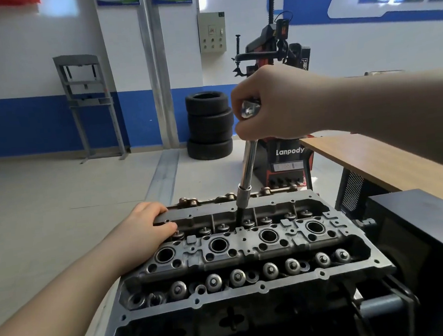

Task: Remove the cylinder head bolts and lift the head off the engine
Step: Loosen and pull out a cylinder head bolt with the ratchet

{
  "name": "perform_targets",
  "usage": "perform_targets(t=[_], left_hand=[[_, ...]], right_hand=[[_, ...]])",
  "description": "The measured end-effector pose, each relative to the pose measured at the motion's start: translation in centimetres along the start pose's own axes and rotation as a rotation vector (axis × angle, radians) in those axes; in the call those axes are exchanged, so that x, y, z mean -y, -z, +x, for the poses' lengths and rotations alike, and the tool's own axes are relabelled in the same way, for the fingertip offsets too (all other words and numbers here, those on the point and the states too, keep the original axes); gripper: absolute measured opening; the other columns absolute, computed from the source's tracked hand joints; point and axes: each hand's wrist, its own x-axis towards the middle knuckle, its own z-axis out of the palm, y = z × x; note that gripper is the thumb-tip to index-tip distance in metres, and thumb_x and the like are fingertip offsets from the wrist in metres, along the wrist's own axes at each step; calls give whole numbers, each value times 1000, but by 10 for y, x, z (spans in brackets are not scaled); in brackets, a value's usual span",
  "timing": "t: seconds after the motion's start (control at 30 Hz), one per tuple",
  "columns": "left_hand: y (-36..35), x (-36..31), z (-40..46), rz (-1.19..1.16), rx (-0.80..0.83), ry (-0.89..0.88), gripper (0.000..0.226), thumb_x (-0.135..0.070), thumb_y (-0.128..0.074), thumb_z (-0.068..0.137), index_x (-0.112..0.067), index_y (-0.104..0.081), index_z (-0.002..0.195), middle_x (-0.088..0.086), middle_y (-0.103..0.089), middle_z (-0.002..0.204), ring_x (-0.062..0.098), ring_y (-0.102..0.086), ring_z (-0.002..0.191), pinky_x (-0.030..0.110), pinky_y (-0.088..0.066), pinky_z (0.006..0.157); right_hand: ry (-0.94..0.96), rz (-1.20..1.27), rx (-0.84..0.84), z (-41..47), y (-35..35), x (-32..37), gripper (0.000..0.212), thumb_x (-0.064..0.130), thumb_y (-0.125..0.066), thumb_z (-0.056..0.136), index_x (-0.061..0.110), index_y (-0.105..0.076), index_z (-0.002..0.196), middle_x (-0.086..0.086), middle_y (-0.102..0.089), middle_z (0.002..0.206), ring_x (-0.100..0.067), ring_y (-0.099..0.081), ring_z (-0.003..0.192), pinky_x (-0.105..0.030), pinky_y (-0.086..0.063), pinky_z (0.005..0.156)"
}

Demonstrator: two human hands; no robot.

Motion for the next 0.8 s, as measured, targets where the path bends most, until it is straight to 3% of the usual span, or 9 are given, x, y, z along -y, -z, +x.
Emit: perform_targets(t=[0.13,0.43,0.63,0.8], left_hand=[[0,0,0,-14,0,8,19,-46,-61,101,-39,-55,118,-14,-47,131,6,-54,108,32,-39,87],[-1,5,2,-47,-12,6,19,-49,-62,100,-42,-53,115,-18,-45,128,-9,-50,97,24,-38,79],[-3,6,2,-59,-20,8,20,-48,-62,99,-41,-54,116,-17,-45,130,6,-53,107,29,-37,85],[-5,8,2,-83,-25,1,18,-49,-61,99,-42,-54,114,-17,-45,129,4,-54,106,28,-39,83]], right_hand=[[13,-1,27,3,2,0,11,33,-71,82,25,-66,77,-2,-62,68,-13,-50,54,-29,-42,51],[43,-40,47,13,1,8,13,36,-70,78,26,-63,73,3,-59,64,-19,-52,55,-34,-45,53],[17,-67,46,18,0,9,11,39,-70,77,29,-64,73,3,-61,66,-10,-51,48,-25,-42,50],[33,-74,75,15,3,9,11,43,-70,76,33,-65,79,3,-63,64,-12,-58,49,-31,-49,52]])
